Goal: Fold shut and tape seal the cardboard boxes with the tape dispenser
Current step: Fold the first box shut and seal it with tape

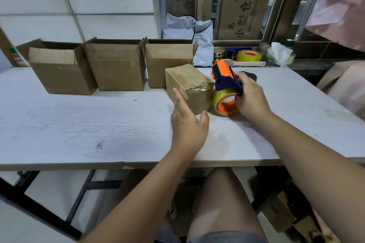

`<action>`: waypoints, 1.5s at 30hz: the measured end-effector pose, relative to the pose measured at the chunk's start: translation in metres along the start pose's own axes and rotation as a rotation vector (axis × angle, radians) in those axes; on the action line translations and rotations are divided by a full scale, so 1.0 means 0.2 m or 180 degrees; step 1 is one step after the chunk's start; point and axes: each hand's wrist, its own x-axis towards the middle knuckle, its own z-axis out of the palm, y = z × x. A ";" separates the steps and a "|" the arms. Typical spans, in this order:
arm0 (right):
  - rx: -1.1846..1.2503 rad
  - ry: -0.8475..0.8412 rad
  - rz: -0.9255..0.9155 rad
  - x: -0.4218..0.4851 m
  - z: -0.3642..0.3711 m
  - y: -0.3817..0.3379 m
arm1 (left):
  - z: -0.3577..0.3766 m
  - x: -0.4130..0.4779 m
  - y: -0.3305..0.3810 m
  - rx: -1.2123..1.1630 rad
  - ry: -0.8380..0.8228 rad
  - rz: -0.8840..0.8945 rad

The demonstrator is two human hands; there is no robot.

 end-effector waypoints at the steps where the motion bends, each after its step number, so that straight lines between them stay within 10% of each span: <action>1: 0.0015 -0.0004 -0.0003 0.00 0.00 0.00 | 0.00 0.00 -0.01 0.0103 0.0009 -0.0038; 7: 0.0264 0.0042 0.0282 -0.01 0.00 -0.01 | -0.05 0.16 0.12 0.1289 0.0555 0.0651; 13: 0.0258 0.0141 0.0395 -0.01 -0.04 0.04 | -0.06 0.35 0.11 0.2744 0.0003 0.0866; 45: -0.1042 -0.0269 -0.1173 0.21 -0.44 -0.19 | -0.28 0.32 -0.05 0.2058 -0.0345 0.1248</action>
